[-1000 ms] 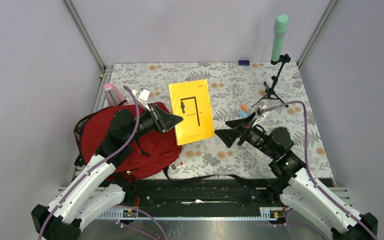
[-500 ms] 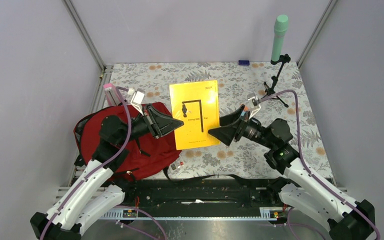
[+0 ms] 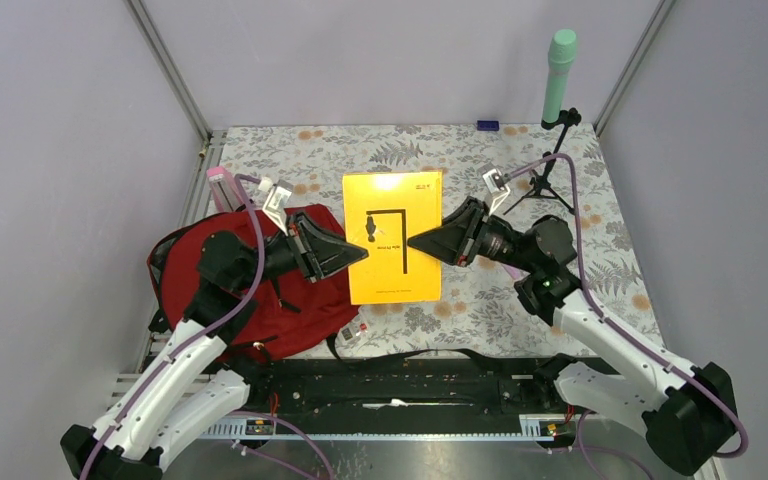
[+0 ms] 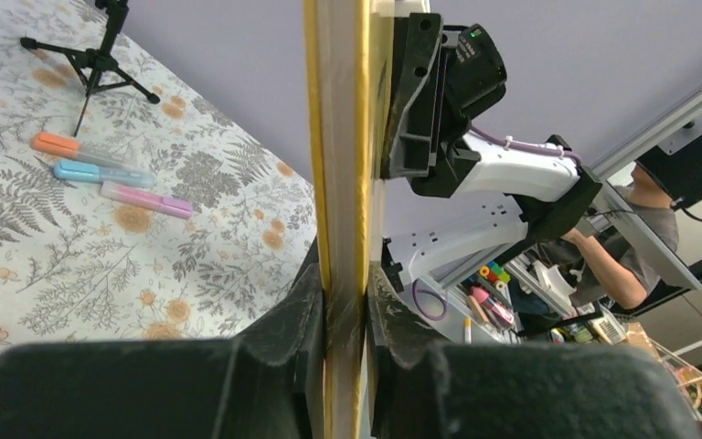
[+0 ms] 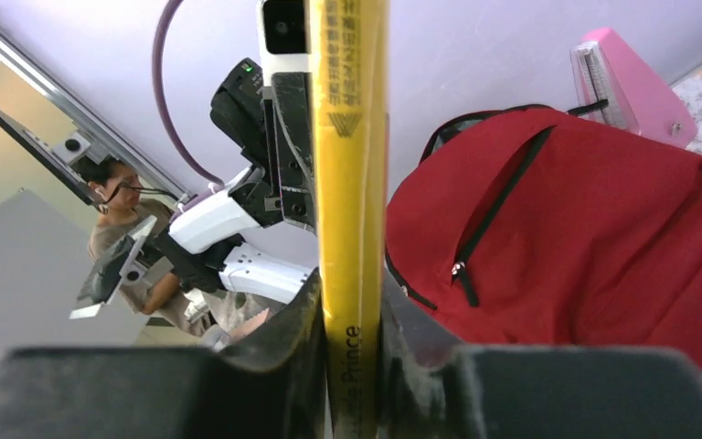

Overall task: Pack the student bag
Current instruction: Pick up the book from the center of the board.

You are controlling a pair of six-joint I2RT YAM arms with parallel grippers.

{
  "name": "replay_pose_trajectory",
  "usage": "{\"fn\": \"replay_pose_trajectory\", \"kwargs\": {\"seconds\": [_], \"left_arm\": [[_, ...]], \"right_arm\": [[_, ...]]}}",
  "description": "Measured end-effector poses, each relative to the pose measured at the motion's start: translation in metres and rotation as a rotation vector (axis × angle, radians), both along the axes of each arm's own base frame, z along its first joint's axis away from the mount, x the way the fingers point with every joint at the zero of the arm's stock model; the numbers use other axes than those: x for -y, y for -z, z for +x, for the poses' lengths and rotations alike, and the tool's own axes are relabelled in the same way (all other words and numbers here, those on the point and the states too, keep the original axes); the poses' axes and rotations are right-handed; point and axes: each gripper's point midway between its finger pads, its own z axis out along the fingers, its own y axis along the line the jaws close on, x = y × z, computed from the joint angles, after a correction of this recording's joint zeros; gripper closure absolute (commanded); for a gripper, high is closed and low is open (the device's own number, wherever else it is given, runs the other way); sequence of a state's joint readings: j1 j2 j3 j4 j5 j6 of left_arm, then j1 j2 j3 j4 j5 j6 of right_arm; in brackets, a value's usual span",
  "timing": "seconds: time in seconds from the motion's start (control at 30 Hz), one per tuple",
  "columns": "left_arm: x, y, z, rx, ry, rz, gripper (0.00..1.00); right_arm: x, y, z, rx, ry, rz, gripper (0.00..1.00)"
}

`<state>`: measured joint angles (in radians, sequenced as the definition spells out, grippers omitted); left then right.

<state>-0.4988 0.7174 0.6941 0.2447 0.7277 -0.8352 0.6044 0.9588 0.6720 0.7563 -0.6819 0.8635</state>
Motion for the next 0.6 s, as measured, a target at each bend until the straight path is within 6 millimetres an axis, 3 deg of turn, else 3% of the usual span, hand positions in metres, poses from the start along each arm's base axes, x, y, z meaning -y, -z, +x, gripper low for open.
{"fn": "replay_pose_trajectory", "kwargs": {"seconds": [0.03,0.1,0.2,0.33,0.43,0.5,0.6], "left_arm": [[0.000,0.000,0.000,0.009,0.000,0.005,0.97],[-0.001,0.003,0.001,0.005,-0.005,0.020,0.78],[-0.004,0.005,0.008,0.020,-0.052,0.070,0.30],[-0.026,0.010,0.047,0.020,-0.263,0.176,0.03],[-0.066,0.029,0.088,-0.067,-0.547,0.271,0.01],[-0.103,0.056,0.111,-0.161,-0.743,0.358,0.01],[-0.162,0.099,0.127,-0.325,-0.985,0.486,0.01]], "right_arm": [[-0.001,0.003,0.003,-0.024,-0.005,0.000,1.00],[-0.002,0.003,0.003,-0.030,-0.014,0.002,1.00],[-0.001,0.005,0.006,-0.029,0.011,-0.008,1.00],[0.012,0.024,0.020,-0.065,0.159,-0.096,1.00],[0.030,0.040,0.035,-0.105,0.291,-0.183,1.00],[0.045,0.048,0.049,-0.135,0.376,-0.233,1.00],[0.063,0.064,0.064,-0.187,0.466,-0.292,1.00]]}}
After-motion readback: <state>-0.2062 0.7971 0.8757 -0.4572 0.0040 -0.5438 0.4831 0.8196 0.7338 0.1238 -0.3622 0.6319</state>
